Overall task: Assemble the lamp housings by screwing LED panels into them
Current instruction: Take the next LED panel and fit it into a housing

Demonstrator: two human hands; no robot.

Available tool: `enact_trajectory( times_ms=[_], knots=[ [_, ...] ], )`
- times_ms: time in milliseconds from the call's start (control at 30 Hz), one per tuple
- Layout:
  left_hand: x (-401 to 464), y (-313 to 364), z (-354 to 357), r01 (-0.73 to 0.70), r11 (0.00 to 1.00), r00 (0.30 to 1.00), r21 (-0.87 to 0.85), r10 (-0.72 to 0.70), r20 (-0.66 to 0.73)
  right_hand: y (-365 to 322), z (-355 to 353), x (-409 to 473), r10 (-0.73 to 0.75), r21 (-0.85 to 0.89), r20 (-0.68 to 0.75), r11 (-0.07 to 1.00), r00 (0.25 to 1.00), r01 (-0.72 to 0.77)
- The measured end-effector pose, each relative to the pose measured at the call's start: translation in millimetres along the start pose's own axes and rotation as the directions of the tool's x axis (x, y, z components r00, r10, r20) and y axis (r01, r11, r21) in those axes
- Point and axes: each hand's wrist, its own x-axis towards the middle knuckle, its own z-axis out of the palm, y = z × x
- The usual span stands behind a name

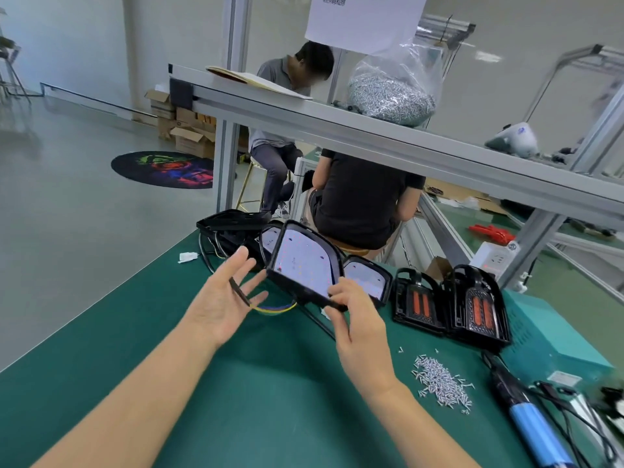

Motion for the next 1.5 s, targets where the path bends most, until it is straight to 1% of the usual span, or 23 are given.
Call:
enact_trajectory(
  times_ms=[133,200,300,367,433,500,533,600,633,667,700,733,767,800,867,933,1033,1100,1200,1300,1367,1433,1500],
  knots=[
    [0.4,-5.1,-3.4,0.166,0.975,0.986,0.146,-0.168,0.000,-4.9,5.6,-26.2,-0.138,-0.029,0.058,0.990,0.989,0.139],
    [1.3,-9.0,-7.4,0.254,0.943,0.967,0.216,-0.250,-0.050,-7.1,10.3,-38.3,-0.196,-0.057,0.115,0.977,0.974,0.204],
    [4.3,-17.3,-17.8,0.314,0.883,0.947,0.348,-0.266,-0.180,-9.3,10.6,-55.5,-0.202,-0.101,0.235,0.968,0.951,0.231],
    [3.5,-25.4,-24.6,0.345,0.845,0.936,0.409,-0.273,-0.223,-9.7,6.3,-63.9,-0.188,-0.101,0.309,0.968,0.932,0.228],
    [2.9,-32.0,-29.9,0.369,0.807,0.927,0.461,-0.286,-0.241,-13.1,-1.9,-68.3,-0.158,-0.041,0.337,0.982,0.928,0.182],
    [4.1,-34.6,-32.4,0.373,0.786,0.926,0.494,-0.283,-0.249,-16.0,-14.8,-70.2,-0.067,-0.017,0.319,0.997,0.945,0.076],
    [4.8,-34.9,-33.2,0.371,0.783,0.927,0.499,-0.277,-0.253,-14.5,-21.4,-72.4,-0.009,-0.077,0.278,0.997,0.960,0.031],
    [4.7,-35.2,-33.3,0.366,0.785,0.928,0.499,-0.266,-0.262,-5.3,-34.8,-77.6,0.118,-0.322,0.183,0.945,0.976,-0.054],
    [3.3,-35.8,-32.4,0.364,0.786,0.928,0.500,-0.263,-0.262,0.4,-43.1,-80.5,0.234,-0.445,0.184,0.886,0.955,-0.131],
    [1.1,-36.4,-31.4,0.361,0.785,0.930,0.503,-0.263,-0.257,6.5,-50.1,-84.5,0.384,-0.545,0.207,0.809,0.900,-0.220],
    [-1.4,-37.0,-30.4,0.357,0.784,0.932,0.507,-0.267,-0.244,13.5,-56.9,-88.8,0.522,-0.610,0.221,0.733,0.824,-0.302],
    [-4.1,-37.2,-29.6,0.355,0.785,0.934,0.508,-0.276,-0.228,18.2,-63.2,-90.6,0.620,-0.651,0.232,0.672,0.750,-0.354],
    [-6.8,-37.4,-28.5,0.356,0.785,0.934,0.507,-0.287,-0.210,21.3,-67.2,-91.1,0.671,-0.671,0.239,0.637,0.702,-0.381],
    [-9.3,-37.1,-27.5,0.358,0.784,0.934,0.507,-0.301,-0.194,22.4,-69.1,-89.7,0.696,-0.688,0.243,0.615,0.676,-0.385],
    [-14.4,-38.1,-25.9,0.363,0.787,0.932,0.499,-0.320,-0.172,20.9,-69.6,-80.6,0.708,-0.719,0.254,0.594,0.659,-0.361],
    [-18.7,-42.1,-23.6,0.361,0.810,0.933,0.462,-0.320,-0.166,19.8,-67.9,-68.6,0.692,-0.667,0.243,0.628,0.680,-0.401],
    [-25.9,-52.0,-13.8,0.357,0.863,0.932,0.358,-0.302,-0.200,17.6,-62.0,-42.4,0.665,-0.439,0.199,0.717,0.720,-0.541],
    [-29.7,-61.1,-4.6,0.352,0.892,0.929,0.284,-0.295,-0.225,20.1,-50.4,-25.2,0.671,-0.339,0.250,0.736,0.698,-0.586],
    [-31.9,-73.3,7.2,0.371,0.908,0.914,0.194,-0.319,-0.252,27.6,-28.4,-11.3,0.698,-0.296,0.344,0.715,0.628,-0.633],
    [-29.4,-77.3,9.9,0.387,0.910,0.896,0.149,-0.333,-0.295,36.0,-17.5,-8.9,0.720,-0.259,0.379,0.686,0.582,-0.680],
    [-27.8,-76.0,10.5,0.388,0.912,0.891,0.132,-0.334,-0.308,41.0,-18.1,-7.9,0.700,-0.257,0.414,0.703,0.582,-0.663],
    [-27.8,-75.4,11.7,0.378,0.920,0.891,0.103,-0.332,-0.310,43.6,-22.0,-7.8,0.666,-0.262,0.482,0.730,0.570,-0.631],
    [-28.9,-76.6,13.7,0.346,0.937,0.898,0.046,-0.317,-0.304,46.5,-28.1,-8.8,0.633,-0.229,0.505,0.754,0.587,-0.615]
  ],
)
